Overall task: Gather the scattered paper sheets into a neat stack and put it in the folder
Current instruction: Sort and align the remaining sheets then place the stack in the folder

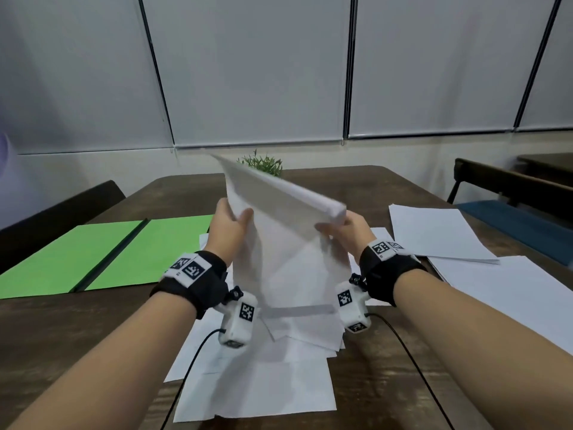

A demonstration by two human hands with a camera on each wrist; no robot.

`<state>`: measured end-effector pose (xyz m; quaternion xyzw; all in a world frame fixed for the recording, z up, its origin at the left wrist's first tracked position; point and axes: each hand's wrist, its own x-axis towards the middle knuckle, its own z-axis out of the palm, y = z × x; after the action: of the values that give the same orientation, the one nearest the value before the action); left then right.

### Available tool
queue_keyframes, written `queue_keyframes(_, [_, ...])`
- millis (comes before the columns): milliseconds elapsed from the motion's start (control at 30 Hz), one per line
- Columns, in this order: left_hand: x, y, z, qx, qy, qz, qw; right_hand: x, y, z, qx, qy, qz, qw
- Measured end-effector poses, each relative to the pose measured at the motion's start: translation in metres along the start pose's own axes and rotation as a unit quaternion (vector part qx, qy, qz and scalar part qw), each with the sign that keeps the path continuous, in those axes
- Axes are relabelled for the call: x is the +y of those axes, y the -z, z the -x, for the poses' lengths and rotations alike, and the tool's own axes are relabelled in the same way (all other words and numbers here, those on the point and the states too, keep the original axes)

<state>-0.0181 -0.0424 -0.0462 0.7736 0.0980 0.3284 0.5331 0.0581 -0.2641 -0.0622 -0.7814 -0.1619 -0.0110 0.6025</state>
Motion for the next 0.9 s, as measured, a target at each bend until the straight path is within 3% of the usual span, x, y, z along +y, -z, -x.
queue_keyframes(100, [-0.006,-0.013,-0.006,-0.022,0.055,-0.028,0.998,0.013,0.009,-0.001,0.007,-0.044,-0.066,0.997])
queue_keyframes(200, [-0.024,-0.026,-0.006,-0.098,0.127,-0.026,0.987,0.034,0.016,0.0,0.014,-0.087,-0.01,0.996])
queue_keyframes(300, [-0.046,-0.031,-0.001,-0.185,0.218,-0.04,0.958,0.057,0.029,-0.001,0.027,-0.131,0.109,0.985])
queue_keyframes(433, [-0.086,-0.024,-0.011,-0.152,0.235,-0.262,0.924,0.071,0.048,0.004,-0.009,-0.244,0.253,0.936])
queue_keyframes(567, [-0.107,-0.018,-0.022,-0.135,0.271,-0.41,0.86,0.079,0.052,0.001,-0.031,-0.29,0.297,0.909])
queue_keyframes(800, [-0.116,-0.019,-0.031,-0.139,0.297,-0.463,0.823,0.071,0.05,-0.002,-0.059,-0.309,0.344,0.885])
queue_keyframes(900, [-0.123,-0.019,-0.033,-0.157,0.308,-0.424,0.837,0.07,0.053,-0.004,-0.076,-0.306,0.36,0.878])
